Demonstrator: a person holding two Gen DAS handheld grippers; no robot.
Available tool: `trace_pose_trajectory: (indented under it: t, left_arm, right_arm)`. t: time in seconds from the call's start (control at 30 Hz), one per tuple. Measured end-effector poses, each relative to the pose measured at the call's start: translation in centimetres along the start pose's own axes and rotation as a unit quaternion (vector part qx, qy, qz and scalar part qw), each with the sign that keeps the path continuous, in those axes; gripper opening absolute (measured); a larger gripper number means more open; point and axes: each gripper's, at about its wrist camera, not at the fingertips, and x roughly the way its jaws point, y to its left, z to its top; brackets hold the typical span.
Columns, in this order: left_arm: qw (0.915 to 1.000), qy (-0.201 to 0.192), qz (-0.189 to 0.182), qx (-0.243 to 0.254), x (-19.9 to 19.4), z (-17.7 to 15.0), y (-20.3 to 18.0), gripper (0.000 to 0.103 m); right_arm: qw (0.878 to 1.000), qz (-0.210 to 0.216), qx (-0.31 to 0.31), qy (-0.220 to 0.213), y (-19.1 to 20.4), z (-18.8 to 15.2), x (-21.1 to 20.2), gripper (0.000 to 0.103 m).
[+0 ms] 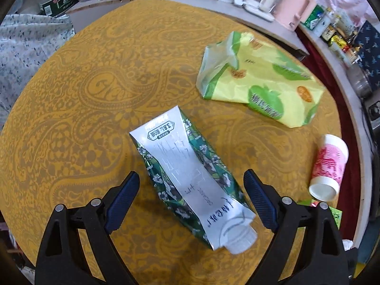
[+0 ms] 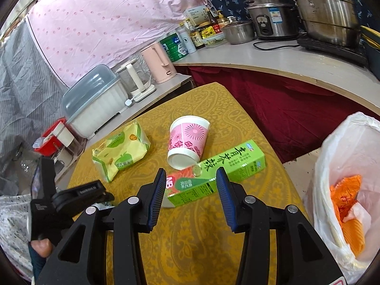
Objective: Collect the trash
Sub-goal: 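Move both tools back toward the milk carton and pink cup, then grasp the green-white milk carton with the left tool while the right tool grasps the pink cup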
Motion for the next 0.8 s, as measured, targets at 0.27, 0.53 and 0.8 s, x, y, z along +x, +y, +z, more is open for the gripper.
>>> trace_pose_trajectory:
  t: [0.27, 0.53, 0.8]
  left_arm:
    - [0.9963, 0.005, -0.001, 0.086, 1.3, -0.6, 0.1, 0.078]
    - [0.9841, -0.012, 0.012, 0.177, 0.9, -2.1, 2.4, 0.074]
    - [0.9832, -0.028, -0.001, 0.18, 0.8, -2.0, 5.1, 0.073]
  right_arm:
    - [1.0, 0.011, -0.017, 0.016, 2.0, 1.1, 3.5, 0.043]
    - [0.999, 0.012, -0.026, 0.035, 3.6, 1.3, 6.5, 0.045]
    - [0.998, -0.038, -0.038, 0.034, 3.7, 1.6, 9.2, 0.057]
